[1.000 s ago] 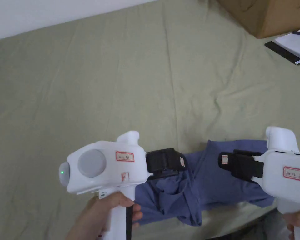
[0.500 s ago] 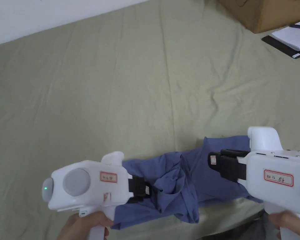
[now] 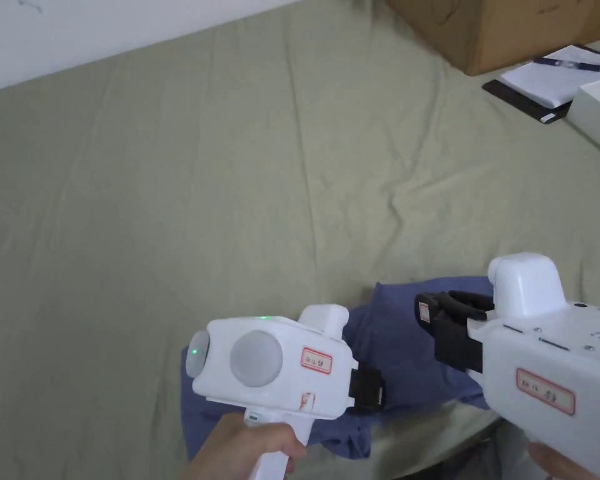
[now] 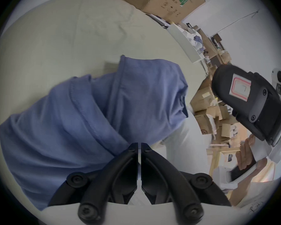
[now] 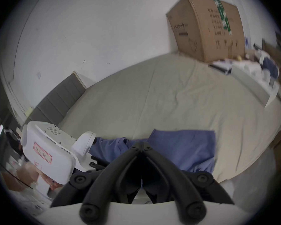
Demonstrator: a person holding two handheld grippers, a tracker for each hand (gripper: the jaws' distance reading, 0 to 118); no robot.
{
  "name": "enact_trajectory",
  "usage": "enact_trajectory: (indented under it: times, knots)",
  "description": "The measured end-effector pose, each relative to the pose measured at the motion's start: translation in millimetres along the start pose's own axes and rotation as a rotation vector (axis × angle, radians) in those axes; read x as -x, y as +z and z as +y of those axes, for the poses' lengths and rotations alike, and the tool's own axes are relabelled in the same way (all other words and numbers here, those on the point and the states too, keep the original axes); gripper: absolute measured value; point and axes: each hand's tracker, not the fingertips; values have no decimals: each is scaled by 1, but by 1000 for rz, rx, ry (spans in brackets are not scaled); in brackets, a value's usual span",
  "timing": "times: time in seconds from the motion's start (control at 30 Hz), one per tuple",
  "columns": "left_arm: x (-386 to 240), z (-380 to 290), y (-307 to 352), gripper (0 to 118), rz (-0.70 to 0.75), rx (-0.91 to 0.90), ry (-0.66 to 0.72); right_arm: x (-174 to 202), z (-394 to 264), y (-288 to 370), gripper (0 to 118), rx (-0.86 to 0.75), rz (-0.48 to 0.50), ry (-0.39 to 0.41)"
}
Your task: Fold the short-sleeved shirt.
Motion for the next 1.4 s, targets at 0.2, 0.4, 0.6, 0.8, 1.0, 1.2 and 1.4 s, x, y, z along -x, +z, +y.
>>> enact_trajectory:
  times: [0.2, 0.4, 0.6, 0.8, 1.0, 1.2, 1.4]
  knots:
    - [50, -28, 76, 6, -122, -152, 146, 19, 3, 19, 0, -87, -54, 133]
    - [142, -74, 157, 102, -87, -355, 412, 50, 12, 29, 0, -169, -46, 214]
    - [205, -110, 161, 102, -258, -421, 622, 98, 23, 31, 0, -222, -9, 284]
    - [221, -97, 110, 102, -279, -283, 552, 132, 33, 24, 0, -223, 9, 334]
    - [233, -68, 84, 38, -393, -318, 499, 146, 40, 24, 0, -229, 33, 300]
    - [245, -74, 85, 7, -390, -316, 513, 141, 36, 21, 0, -216, 5, 296]
    - [268, -97, 119, 7, -383, -329, 472, 133, 38, 16, 0, -201, -18, 274]
